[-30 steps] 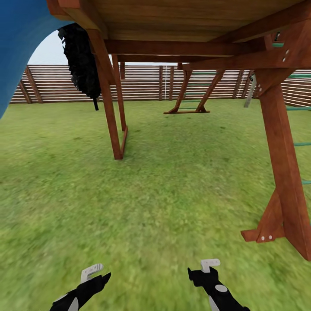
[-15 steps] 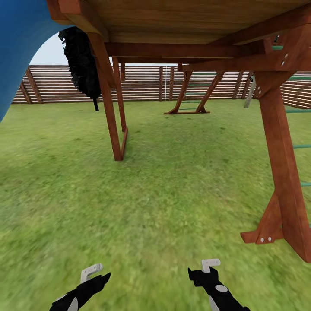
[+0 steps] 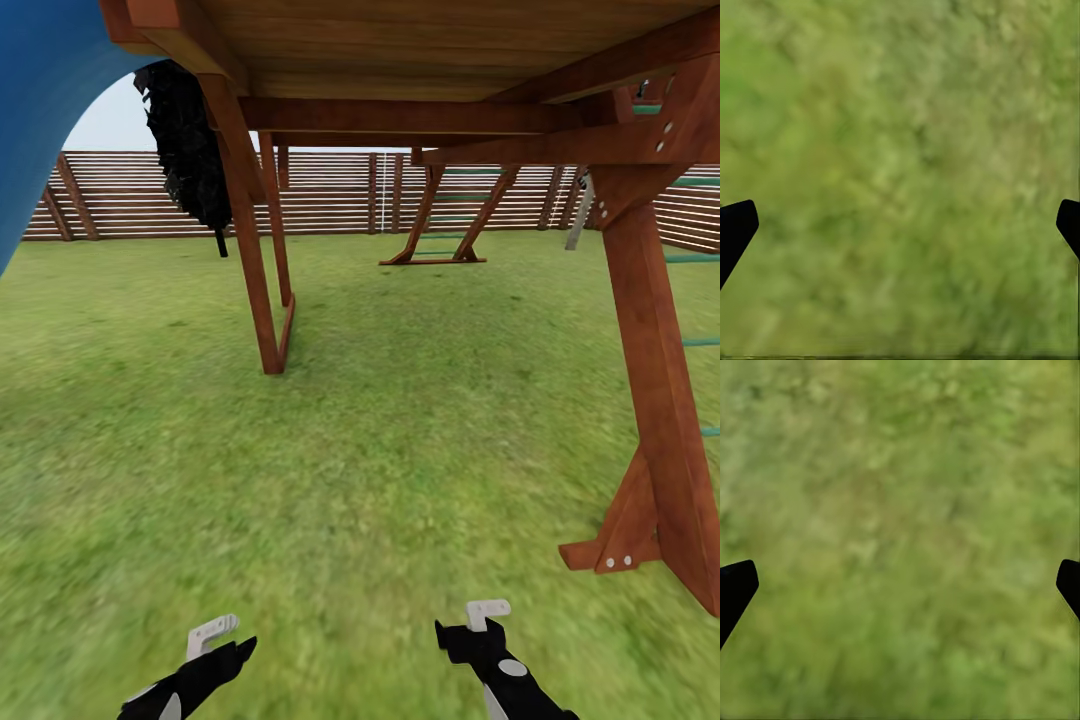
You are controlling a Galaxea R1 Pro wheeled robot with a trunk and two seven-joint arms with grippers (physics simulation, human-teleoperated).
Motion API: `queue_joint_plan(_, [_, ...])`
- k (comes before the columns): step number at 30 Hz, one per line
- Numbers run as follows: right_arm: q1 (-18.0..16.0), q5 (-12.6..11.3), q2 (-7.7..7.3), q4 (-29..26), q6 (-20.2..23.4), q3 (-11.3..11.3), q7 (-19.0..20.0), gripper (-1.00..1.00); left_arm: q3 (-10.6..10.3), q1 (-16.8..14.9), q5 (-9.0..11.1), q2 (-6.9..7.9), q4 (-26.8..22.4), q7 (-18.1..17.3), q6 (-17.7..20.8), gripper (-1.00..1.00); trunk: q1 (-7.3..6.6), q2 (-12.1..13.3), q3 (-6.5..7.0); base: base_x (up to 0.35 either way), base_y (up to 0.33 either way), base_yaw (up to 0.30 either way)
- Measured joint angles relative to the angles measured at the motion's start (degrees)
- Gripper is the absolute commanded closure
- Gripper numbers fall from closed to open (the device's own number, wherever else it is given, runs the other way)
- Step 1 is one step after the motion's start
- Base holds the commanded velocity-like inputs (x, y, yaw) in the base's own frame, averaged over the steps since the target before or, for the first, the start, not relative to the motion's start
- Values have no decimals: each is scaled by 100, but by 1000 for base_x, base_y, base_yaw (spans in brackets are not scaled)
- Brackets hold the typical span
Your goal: Take the three Easter eggs out of the wicker basket on the lawn in the garden, then place them on the lawn next to a single tree (choose any tree) so that all three eggs are next to the same tree and none are left in the basket.
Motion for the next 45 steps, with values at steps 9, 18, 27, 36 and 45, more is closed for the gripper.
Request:
queue_joint_plan(9, [0,-12,-5,0,0,-3,0,-100,47,0,52,-6,54,-32,2,-100,1,0,0,10,-2,0])
queue_joint_plan(18, [0,-16,-2,0,0,-8,5,-100,84,0,242,-3,16,-44,52,-100,110,-199,-89,0,0,0])
queue_joint_plan(27, [0,-16,-1,0,0,-8,12,-100,31,0,577,-7,62,-31,69,-100,305,-560,-251,116,0,0])
queue_joint_plan(36, [0,-16,-1,0,0,-7,24,-100,43,0,583,0,77,-35,85,-100,481,-883,-395,310,0,0])
queue_joint_plan(45, [0,-16,-1,0,7,-1,3,-100,44,0,572,10,77,-8,85,-100,481,-883,-395,317,0,0])
